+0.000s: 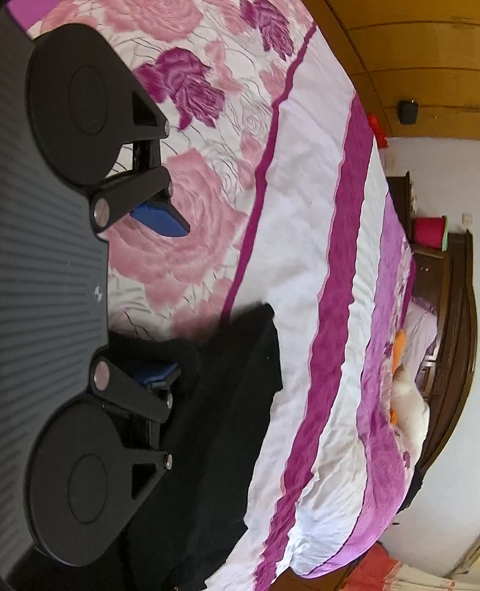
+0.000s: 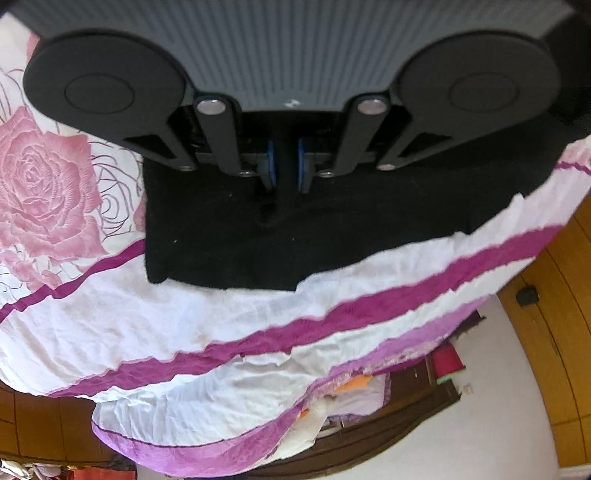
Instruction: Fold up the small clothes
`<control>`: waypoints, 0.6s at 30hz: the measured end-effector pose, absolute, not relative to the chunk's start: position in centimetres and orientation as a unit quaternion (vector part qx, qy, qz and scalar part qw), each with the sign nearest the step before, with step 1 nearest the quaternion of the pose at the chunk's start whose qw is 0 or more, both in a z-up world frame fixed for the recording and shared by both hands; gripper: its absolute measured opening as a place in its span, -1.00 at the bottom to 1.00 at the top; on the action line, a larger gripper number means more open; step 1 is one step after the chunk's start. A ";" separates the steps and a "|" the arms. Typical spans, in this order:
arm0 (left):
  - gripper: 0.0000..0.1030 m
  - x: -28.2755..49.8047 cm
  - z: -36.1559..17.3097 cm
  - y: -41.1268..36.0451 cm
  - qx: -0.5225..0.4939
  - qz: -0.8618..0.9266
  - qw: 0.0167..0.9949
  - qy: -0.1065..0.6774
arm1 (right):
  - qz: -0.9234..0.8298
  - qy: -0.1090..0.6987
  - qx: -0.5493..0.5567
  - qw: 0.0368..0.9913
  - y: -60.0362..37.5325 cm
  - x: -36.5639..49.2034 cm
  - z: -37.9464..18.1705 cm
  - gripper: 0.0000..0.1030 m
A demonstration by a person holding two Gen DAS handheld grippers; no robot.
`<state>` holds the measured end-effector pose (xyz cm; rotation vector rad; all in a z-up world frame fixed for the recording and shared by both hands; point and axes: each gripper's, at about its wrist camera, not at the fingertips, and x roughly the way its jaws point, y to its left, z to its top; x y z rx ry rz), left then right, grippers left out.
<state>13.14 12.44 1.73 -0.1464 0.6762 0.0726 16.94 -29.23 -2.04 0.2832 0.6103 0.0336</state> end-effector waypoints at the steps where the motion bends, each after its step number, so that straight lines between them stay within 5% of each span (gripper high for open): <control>1: 0.44 13.2 1.9 12.3 -0.076 0.030 0.939 0.335 | 0.019 0.302 0.137 0.943 -29.3 16.9 -2.1 -0.70; 12: 0.44 11.2 -0.5 13.9 -0.004 0.092 0.916 0.391 | 0.031 0.312 0.125 0.941 -29.5 16.7 -2.5 -0.69; 18: 0.44 10.6 1.5 14.3 -0.019 0.078 0.931 0.357 | 0.034 0.298 0.124 0.946 -29.9 15.8 -1.3 -0.68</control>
